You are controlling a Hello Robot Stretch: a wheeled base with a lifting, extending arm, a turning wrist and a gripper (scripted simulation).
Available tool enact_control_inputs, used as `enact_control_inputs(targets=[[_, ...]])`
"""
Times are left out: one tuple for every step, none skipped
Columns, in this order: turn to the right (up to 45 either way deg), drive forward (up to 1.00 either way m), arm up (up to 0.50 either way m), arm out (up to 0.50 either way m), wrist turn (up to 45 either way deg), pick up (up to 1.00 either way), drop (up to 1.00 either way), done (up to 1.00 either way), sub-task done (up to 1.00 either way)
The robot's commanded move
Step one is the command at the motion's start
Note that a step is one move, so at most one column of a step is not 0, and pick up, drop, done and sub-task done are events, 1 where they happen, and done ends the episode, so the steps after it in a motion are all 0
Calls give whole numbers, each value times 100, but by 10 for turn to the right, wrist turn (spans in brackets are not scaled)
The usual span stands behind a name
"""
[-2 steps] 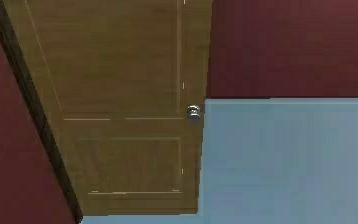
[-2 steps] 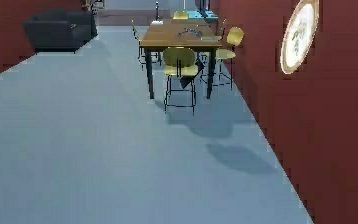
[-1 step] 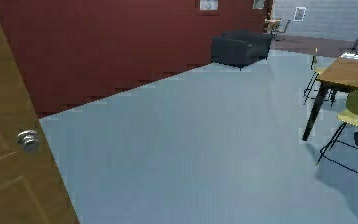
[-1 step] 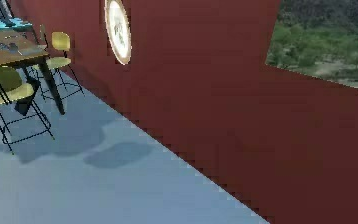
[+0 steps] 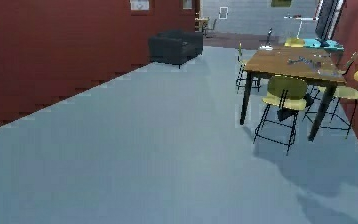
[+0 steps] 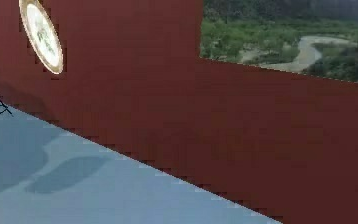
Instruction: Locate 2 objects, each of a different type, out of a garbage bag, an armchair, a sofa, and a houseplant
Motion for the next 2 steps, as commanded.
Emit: enact_control_inputs(targets=[[30,0,0,0,0,0,0,0,0],[0,100,0,0,0,0,0,0,0]])
